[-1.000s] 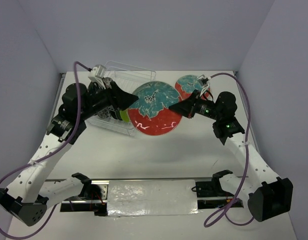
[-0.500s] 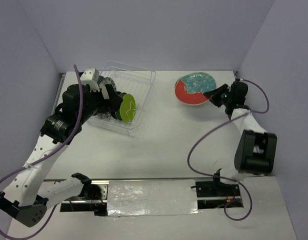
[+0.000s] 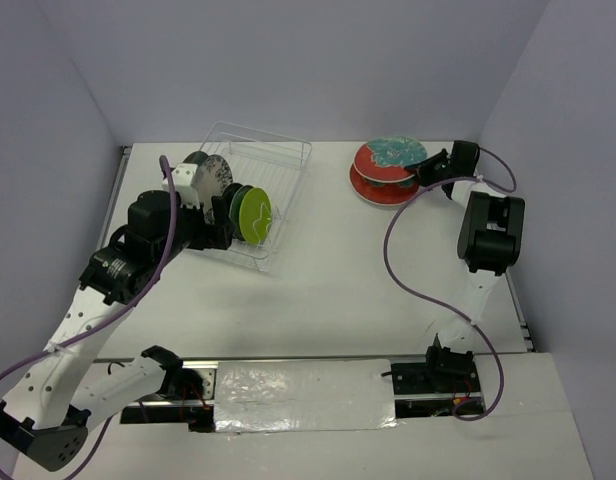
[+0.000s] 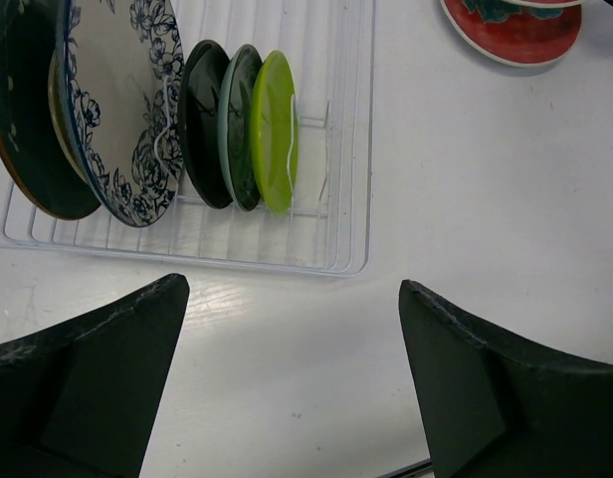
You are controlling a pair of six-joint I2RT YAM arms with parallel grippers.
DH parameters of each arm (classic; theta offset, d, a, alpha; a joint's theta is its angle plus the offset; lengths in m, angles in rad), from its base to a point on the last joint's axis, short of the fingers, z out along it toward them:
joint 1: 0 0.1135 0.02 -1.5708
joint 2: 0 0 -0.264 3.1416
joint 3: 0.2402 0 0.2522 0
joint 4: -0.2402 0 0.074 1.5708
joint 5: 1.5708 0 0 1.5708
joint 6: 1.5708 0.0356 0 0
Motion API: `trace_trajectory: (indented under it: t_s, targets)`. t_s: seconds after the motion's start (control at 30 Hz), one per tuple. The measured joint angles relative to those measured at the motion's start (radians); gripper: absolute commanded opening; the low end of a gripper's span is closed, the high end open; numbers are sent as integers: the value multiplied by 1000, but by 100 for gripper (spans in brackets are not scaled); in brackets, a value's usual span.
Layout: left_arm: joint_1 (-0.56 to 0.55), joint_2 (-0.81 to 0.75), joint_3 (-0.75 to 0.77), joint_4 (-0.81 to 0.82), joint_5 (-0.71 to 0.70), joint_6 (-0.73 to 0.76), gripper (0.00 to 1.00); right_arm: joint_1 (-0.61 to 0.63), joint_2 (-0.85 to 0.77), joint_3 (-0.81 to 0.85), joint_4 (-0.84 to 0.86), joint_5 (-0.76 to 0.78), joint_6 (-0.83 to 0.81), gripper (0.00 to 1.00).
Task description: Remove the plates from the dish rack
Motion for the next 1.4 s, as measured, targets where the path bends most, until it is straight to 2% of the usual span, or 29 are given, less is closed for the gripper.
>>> trace_trajectory:
  t_s: [0.3,0.33,0.4,0.53,0.6,0.7,0.73,0.83,1.1,1.4]
  targets:
    - [0,-7,-5,13,2,13,99,7,53,27,4,-43,-12,18]
    - [0,-8,-10,16,2,14,99,10,53,22,10,-47,-14,30]
    - [0,-9,-21,15,3,14,100,13,53,2,31,-63,-13,44]
    - [0,-11,-33,14,3,14,99,21,52,-19,18,-74,-50,60]
    - [0,-13,-34,16,3,14,99,24,48,-19,-14,-64,-78,65]
    - [0,-19,-34,15,3,14,100,28,30,-19,-67,-40,-116,85]
    - [0,-22,-34,15,3,14,99,31,21,-19,-76,-29,-130,100]
    - [0,-24,-34,15,1,14,99,50,-20,18,-191,42,-204,100]
    - [0,-24,-34,14,-4,14,99,116,-5,238,-512,244,-365,100]
    - [0,-24,-34,14,-13,14,99,156,56,313,-674,352,-434,100]
